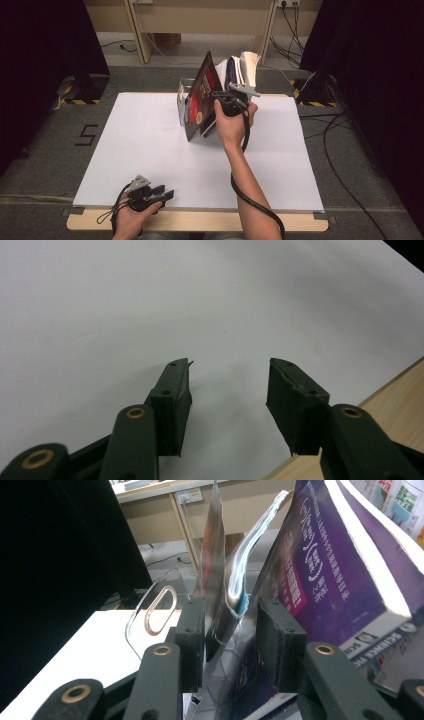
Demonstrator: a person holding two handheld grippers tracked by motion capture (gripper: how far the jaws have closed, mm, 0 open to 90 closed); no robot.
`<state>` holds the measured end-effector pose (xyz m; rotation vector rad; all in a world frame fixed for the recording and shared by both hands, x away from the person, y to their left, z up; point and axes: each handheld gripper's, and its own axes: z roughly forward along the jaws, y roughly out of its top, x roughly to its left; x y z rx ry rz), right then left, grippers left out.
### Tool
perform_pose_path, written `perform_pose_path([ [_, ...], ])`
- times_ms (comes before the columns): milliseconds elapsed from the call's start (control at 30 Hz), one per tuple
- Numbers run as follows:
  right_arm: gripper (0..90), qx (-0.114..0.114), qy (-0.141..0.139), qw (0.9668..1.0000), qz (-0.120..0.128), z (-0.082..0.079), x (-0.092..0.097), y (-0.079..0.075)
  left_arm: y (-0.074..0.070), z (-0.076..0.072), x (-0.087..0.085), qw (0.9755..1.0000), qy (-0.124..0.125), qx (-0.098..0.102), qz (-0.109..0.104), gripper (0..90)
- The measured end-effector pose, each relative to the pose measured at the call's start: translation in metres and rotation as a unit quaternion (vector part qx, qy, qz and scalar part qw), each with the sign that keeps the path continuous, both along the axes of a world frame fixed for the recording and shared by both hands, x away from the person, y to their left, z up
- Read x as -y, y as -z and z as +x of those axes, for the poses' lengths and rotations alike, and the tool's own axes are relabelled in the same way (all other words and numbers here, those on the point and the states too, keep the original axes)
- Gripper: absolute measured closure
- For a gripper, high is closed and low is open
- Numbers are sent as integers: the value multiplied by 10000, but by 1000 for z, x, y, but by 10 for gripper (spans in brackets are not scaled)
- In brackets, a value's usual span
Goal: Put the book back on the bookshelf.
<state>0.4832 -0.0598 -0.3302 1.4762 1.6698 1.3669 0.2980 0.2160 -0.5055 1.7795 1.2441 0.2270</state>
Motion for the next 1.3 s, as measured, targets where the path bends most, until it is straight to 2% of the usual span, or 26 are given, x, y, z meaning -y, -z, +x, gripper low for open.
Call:
perform_pose_path([
  [300, 644, -1, -92, 9998, 155, -7, 6, 6, 0, 0, 0, 10000, -2, 10, 9, 512],
  [567, 643, 87, -120, 9997, 171, -15, 9, 4, 0, 0, 1, 10000, -4, 9, 6, 512],
  [867, 636, 112, -120, 9995, 258, -16, 12, 0, 0, 0, 1, 10000, 0, 12, 4, 512],
  [1067, 625, 124, -141, 9992, 358, -6, 11, -11, 0, 0, 1, 10000, -5, 10, 5, 512],
  [1233, 622, -38, -119, 9996, 269, 12, 6, -20, 0, 0, 1, 10000, 3, 9, 2, 512],
  [1300, 628, -168, -63, 9995, 246, 21, 4, -21, 0, 0, 1, 10000, 10, 9, -5, 512],
])
